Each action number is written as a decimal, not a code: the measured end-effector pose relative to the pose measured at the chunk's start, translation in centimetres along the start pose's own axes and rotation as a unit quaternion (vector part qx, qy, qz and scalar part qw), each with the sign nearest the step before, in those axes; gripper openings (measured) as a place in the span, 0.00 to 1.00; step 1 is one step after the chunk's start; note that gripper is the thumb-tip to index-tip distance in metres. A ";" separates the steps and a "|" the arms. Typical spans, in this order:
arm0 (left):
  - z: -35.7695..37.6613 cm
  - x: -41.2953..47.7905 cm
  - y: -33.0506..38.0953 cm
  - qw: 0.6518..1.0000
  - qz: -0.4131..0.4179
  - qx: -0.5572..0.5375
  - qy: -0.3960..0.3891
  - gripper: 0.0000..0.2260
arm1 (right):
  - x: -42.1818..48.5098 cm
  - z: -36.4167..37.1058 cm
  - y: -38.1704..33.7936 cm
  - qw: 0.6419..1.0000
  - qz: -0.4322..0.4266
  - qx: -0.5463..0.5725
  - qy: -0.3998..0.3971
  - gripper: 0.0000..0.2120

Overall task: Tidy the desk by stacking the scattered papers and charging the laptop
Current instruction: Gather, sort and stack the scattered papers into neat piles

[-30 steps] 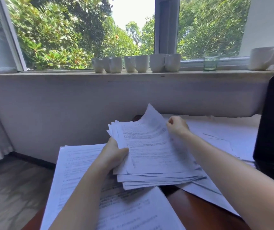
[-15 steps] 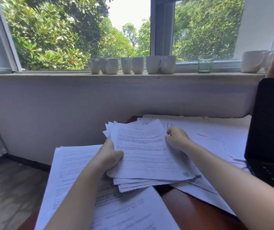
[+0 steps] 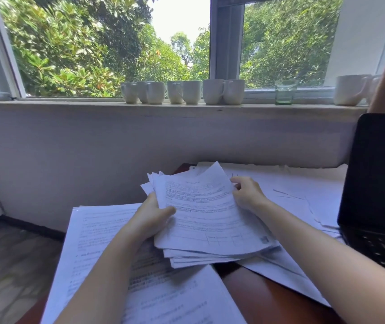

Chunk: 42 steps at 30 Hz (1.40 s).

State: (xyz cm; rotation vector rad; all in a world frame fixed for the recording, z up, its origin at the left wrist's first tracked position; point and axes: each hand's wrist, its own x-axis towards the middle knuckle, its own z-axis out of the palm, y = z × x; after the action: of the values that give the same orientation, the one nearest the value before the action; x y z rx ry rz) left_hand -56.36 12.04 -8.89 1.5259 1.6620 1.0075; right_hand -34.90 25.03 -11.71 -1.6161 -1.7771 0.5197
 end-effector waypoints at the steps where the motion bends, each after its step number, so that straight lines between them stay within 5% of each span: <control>1: -0.1 0.2 -0.2 1.000 0.002 0.006 -0.006 0.10 | 0.1 0.0 0.2 1.000 -0.002 -0.008 -0.008 0.11; 6: -0.4 0.4 -0.3 0.999 0.006 0.023 -0.024 0.25 | -0.4 1.4 0.4 0.994 -0.029 -0.074 -0.078 0.09; 10: -0.1 0.7 -0.7 0.999 -0.020 0.034 -0.002 0.27 | -1.8 1.6 -0.7 0.987 -0.050 -0.066 -0.138 0.21; 14: 0.3 0.3 -0.1 0.999 0.027 -0.020 0.028 0.20 | -1.7 -0.2 -0.1 0.988 -0.046 -0.050 -0.141 0.20; 19: -1.1 1.1 -1.5 0.994 -0.035 -0.020 0.099 0.11 | -1.3 -3.7 1.7 0.965 -0.047 -0.254 -0.041 0.25; 25: -0.9 0.6 -1.2 0.991 -0.097 0.058 0.065 0.19 | 0.4 -4.1 2.9 0.933 -0.014 -0.346 -0.094 0.32; 30: -0.2 1.5 -1.5 0.983 -0.107 0.122 0.085 0.11 | 3.2 -2.8 2.1 0.943 0.018 -0.307 -0.126 0.35; 34: -0.1 2.2 -2.2 0.989 -0.088 0.076 0.096 0.12 | 4.3 -1.5 1.0 0.926 0.010 -0.358 -0.115 0.26; 37: -0.4 2.3 -2.2 0.995 -0.041 -0.026 0.084 0.01 | 4.7 -0.9 0.8 0.900 -0.036 -0.424 -0.093 0.12; 40: -0.6 1.9 -1.7 0.994 -0.026 -0.080 0.072 0.06 | 5.0 -1.8 0.3 0.891 -0.062 -0.431 -0.128 0.04; 42: -0.6 1.7 -1.5 0.994 -0.010 -0.080 0.070 0.11 | 5.1 -2.9 -0.1 0.901 -0.053 -0.400 -0.157 0.08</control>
State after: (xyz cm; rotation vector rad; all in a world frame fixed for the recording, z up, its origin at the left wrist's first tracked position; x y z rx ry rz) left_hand -57.84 13.65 -9.84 1.3576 1.6445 1.2309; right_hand -32.98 29.57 -8.55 -2.0174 -2.5169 -0.0437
